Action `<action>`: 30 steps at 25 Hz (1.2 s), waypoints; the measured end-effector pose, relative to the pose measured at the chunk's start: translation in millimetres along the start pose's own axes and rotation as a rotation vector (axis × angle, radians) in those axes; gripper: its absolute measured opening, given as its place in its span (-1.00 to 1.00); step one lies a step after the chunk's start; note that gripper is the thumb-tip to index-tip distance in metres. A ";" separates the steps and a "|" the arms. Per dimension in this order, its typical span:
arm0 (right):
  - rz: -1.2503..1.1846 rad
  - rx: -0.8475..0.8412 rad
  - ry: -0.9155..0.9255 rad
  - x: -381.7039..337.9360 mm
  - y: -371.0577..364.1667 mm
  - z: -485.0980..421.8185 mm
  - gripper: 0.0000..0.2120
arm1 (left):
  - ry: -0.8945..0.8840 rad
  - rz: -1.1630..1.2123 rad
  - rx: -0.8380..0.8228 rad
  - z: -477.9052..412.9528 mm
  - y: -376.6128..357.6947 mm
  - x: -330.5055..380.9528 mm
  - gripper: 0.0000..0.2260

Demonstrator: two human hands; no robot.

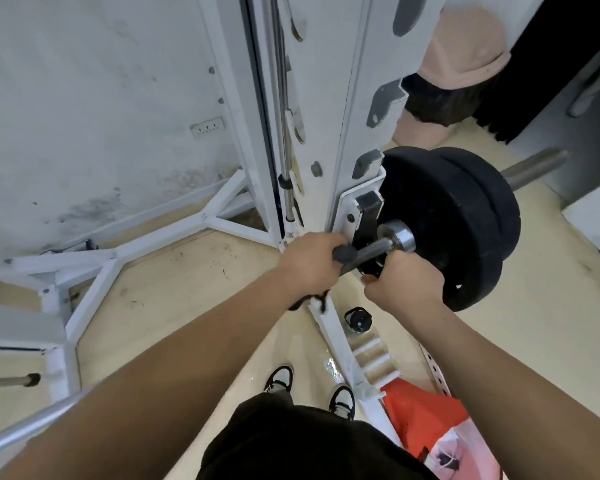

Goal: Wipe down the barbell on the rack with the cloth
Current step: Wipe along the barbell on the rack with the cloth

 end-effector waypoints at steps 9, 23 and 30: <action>-0.090 0.055 0.158 23.0 -9.3 2.2 -0.65 | 0.376 -0.224 -0.015 21.4 9.0 1.6 -0.91; -0.022 0.049 0.254 24.1 -9.3 -3.3 -0.59 | 1.259 1.794 0.691 119.0 -104.0 0.3 -0.79; -0.002 0.079 0.271 23.0 -10.3 -5.6 -0.58 | 0.976 2.106 0.419 63.4 -123.8 48.0 -0.47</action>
Point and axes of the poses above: each hand's wrist, its own z-axis away from the middle knuckle, its own y-axis out of the back of the hand, x = y × z, the point moved 1 cm from there along -z, towards the middle knuckle, and after that the axes turned 12 degrees about x, right-handed, at the moved point
